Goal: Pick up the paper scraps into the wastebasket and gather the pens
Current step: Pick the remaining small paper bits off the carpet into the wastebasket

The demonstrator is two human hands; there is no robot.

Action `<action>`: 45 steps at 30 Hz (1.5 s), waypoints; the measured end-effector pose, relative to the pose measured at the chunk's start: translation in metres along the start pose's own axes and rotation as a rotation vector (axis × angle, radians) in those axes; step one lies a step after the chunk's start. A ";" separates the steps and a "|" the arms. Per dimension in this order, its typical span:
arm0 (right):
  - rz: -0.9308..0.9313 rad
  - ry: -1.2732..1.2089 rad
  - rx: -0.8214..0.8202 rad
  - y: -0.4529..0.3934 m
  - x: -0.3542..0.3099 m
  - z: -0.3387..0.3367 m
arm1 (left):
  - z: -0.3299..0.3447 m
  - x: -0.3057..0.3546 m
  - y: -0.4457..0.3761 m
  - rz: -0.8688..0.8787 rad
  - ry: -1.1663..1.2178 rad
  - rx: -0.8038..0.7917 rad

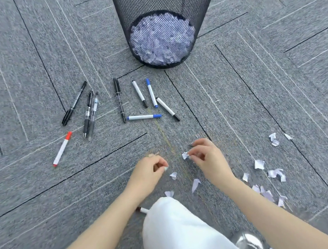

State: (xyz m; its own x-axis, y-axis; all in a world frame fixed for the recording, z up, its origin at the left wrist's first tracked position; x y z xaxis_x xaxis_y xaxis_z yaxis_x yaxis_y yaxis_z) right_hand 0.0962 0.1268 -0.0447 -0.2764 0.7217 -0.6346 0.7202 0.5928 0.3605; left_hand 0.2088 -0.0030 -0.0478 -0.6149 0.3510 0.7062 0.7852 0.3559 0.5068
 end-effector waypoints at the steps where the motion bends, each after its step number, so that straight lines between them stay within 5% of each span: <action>1: -0.018 0.038 0.012 0.001 -0.001 0.003 | 0.003 -0.001 0.004 0.008 -0.016 -0.009; 7: -0.182 0.191 0.116 0.011 -0.013 0.004 | 0.044 0.005 0.012 0.119 -0.237 -0.192; 11: -0.307 0.267 0.080 0.011 -0.022 0.007 | 0.043 0.006 0.021 0.136 -0.226 -0.031; 15: -0.094 0.098 0.096 0.006 -0.006 -0.005 | 0.029 0.006 0.021 0.094 -0.103 0.065; 19: 0.156 -0.176 0.197 0.017 0.027 -0.026 | 0.031 0.001 0.018 0.124 -0.162 -0.098; 23: 0.145 -0.056 0.151 0.023 0.033 -0.018 | 0.049 -0.008 0.023 0.121 -0.173 -0.300; 28: 0.040 0.131 0.199 0.016 0.021 -0.022 | 0.074 -0.031 0.030 0.111 -0.503 -0.534; 34: -0.084 0.291 0.147 0.004 0.008 -0.025 | 0.063 -0.008 0.039 0.237 -0.561 -0.412; 39: -0.103 0.257 0.011 0.000 0.006 -0.022 | 0.015 0.032 0.017 0.256 -0.258 -0.037; 45: -0.301 0.251 -0.229 0.047 -0.001 0.015 | 0.035 0.068 -0.010 0.405 -0.503 -0.104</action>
State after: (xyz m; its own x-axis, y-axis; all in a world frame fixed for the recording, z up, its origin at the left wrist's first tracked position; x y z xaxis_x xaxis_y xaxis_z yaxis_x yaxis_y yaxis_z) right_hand 0.1398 0.1487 -0.0379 -0.6182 0.5528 -0.5589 0.4329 0.8328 0.3449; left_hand 0.1569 0.0475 -0.0222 -0.2082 0.8110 0.5468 0.9496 0.0336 0.3117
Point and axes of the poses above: each hand's wrist, its own y-axis away from the middle knuckle, its own z-axis out of the palm, x = y × z, the point moved 9 cm from there along -y, towards the middle knuckle, and after that the axes turned 5 degrees about y, right-handed, at the moved point
